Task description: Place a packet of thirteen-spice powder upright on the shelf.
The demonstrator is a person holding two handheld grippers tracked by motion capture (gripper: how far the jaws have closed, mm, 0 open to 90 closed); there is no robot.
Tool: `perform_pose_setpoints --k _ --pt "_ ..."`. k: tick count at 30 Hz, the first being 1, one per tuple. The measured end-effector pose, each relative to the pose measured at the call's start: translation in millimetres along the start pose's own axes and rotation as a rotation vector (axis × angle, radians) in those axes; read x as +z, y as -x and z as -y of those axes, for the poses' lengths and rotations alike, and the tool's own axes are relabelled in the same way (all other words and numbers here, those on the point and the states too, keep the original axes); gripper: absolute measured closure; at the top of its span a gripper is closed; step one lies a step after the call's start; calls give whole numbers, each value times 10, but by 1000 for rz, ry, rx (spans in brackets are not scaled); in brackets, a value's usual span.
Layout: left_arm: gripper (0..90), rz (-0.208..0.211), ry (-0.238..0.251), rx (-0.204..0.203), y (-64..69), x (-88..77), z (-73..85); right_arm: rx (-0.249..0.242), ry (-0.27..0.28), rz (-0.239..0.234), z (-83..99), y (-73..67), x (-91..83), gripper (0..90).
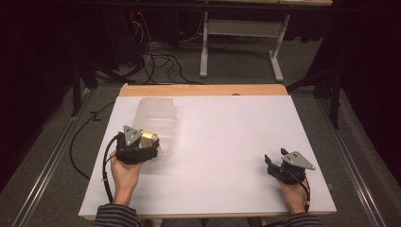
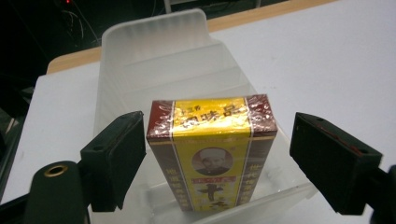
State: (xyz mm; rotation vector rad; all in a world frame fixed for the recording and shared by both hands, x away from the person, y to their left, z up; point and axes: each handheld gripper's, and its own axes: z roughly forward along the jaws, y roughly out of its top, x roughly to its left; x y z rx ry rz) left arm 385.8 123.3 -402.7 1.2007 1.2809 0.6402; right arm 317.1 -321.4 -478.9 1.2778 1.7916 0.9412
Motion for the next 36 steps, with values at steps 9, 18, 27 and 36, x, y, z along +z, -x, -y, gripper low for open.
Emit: perform_pose_setpoints --k 9,18,27,36 --pt "182 29 16 -8 73 -21 -136 5 2 2 1 2 -3 334" --pt "188 86 14 -1 250 -39 -147 4 2 1 1 3 -4 334" --pt "193 127 3 -22 376 -29 -121 5 8 1 3 7 -6 334" --pt "200 160 1 -18 494 -32 -93 10 8 1 3 7 -5 334"
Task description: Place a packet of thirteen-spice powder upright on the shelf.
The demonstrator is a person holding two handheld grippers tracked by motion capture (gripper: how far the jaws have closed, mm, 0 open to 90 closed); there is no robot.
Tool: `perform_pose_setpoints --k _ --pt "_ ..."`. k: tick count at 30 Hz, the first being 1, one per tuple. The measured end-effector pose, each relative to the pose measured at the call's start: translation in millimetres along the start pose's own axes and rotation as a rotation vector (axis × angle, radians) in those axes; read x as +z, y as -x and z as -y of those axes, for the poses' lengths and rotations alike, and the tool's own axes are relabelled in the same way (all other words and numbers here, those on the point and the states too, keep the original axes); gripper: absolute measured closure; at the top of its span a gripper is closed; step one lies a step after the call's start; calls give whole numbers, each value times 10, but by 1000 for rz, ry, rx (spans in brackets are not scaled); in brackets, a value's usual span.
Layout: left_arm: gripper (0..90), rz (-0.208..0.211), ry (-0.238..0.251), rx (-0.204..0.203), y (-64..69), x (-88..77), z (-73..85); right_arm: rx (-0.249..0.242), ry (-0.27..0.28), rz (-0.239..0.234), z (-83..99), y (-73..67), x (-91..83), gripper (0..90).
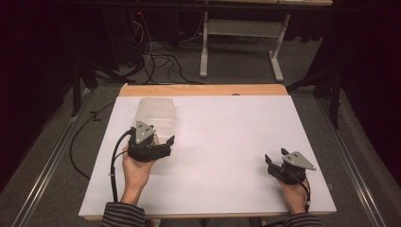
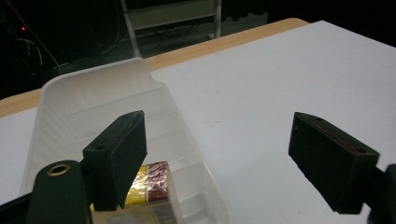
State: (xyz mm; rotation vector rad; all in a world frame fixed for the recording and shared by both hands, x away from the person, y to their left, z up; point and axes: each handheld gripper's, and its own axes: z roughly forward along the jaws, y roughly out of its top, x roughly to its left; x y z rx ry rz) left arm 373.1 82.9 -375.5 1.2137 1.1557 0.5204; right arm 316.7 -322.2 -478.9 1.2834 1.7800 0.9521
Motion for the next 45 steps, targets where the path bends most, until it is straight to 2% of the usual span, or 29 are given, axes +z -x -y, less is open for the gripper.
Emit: perform_pose_setpoints --k 10,19,45 --pt "205 46 -15 -9 143 17 45 0 0 0 0 0 0 335" --pt "209 77 -38 2 260 20 104 -3 -2 0 0 -1 -1 335" --pt "212 147 -89 -20 488 23 317 -7 -3 1 -1 -3 -1 337"
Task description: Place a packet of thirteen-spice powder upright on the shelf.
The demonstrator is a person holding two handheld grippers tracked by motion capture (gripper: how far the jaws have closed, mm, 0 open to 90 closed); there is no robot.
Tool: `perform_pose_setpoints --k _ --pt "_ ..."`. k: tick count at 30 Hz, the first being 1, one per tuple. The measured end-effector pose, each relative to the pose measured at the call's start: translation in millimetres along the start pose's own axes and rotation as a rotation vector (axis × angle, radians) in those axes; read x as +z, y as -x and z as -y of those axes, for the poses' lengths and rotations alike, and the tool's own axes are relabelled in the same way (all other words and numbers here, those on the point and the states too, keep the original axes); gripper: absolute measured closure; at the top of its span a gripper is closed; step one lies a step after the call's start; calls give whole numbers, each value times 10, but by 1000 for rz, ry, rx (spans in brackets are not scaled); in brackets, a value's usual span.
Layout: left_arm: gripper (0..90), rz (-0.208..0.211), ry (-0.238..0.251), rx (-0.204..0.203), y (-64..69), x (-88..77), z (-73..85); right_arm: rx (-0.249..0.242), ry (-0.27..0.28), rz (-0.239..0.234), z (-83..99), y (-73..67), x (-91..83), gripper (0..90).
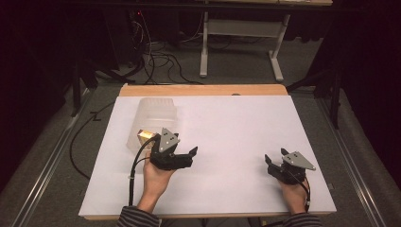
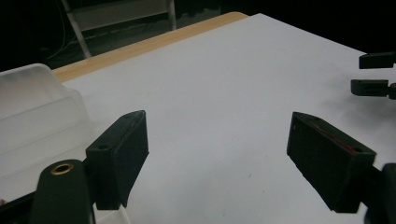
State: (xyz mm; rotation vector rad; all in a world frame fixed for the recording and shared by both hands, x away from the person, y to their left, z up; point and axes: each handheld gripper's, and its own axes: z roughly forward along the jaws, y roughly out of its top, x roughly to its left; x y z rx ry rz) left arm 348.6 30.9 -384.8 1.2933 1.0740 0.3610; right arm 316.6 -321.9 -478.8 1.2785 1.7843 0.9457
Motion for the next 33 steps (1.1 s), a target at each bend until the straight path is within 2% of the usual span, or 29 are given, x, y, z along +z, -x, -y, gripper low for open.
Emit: perform_pose_setpoints --k 10,16,23,33 --pt "213 22 -2 -30 74 40 70 1 -5 0 -1 -6 2 338" --pt "213 35 -23 -28 120 70 148 1 -5 0 -1 -6 2 338" --pt "214 53 -44 -54 150 91 216 1 -5 1 -1 -5 1 338" --pt "215 61 -72 -45 190 108 319 -3 -5 0 -1 -5 5 338"
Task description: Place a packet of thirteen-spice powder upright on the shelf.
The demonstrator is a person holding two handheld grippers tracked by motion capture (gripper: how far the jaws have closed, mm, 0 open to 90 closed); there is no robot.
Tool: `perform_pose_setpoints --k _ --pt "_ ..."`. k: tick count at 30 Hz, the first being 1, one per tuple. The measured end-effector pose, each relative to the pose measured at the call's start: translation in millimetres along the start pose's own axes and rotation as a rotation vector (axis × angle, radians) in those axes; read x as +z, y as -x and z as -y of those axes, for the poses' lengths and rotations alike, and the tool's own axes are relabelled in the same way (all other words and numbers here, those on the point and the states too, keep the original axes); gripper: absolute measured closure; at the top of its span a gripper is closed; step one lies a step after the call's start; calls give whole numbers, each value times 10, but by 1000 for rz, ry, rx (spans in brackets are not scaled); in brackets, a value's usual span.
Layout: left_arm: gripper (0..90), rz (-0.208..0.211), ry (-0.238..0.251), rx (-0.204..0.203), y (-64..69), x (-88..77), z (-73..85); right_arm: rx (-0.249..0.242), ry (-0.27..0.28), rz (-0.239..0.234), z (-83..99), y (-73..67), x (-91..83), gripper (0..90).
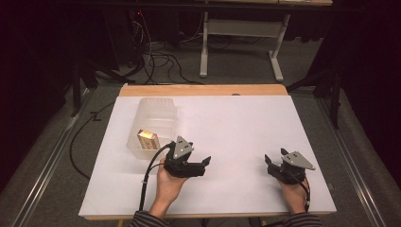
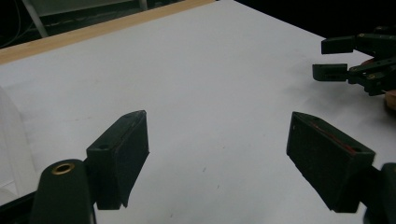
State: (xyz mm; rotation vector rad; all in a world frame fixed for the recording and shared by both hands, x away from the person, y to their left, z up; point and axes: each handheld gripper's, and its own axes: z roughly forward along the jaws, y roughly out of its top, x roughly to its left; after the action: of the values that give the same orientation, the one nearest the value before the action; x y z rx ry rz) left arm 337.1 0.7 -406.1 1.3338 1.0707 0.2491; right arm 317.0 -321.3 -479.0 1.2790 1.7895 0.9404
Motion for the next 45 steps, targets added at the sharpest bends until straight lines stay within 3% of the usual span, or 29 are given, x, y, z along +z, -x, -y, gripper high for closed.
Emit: perform_pose_setpoints --k 5,26,36,45 --pt "214 1 -8 -10 8 30 58 -1 0 -1 0 0 0 338" --pt "227 -63 -98 36 -109 226 377 3 2 1 1 1 -5 337" --pt "231 -96 -100 32 -197 316 471 2 6 0 2 4 -7 337" --pt "232 -112 -66 27 -250 382 503 3 4 0 2 2 -7 336"
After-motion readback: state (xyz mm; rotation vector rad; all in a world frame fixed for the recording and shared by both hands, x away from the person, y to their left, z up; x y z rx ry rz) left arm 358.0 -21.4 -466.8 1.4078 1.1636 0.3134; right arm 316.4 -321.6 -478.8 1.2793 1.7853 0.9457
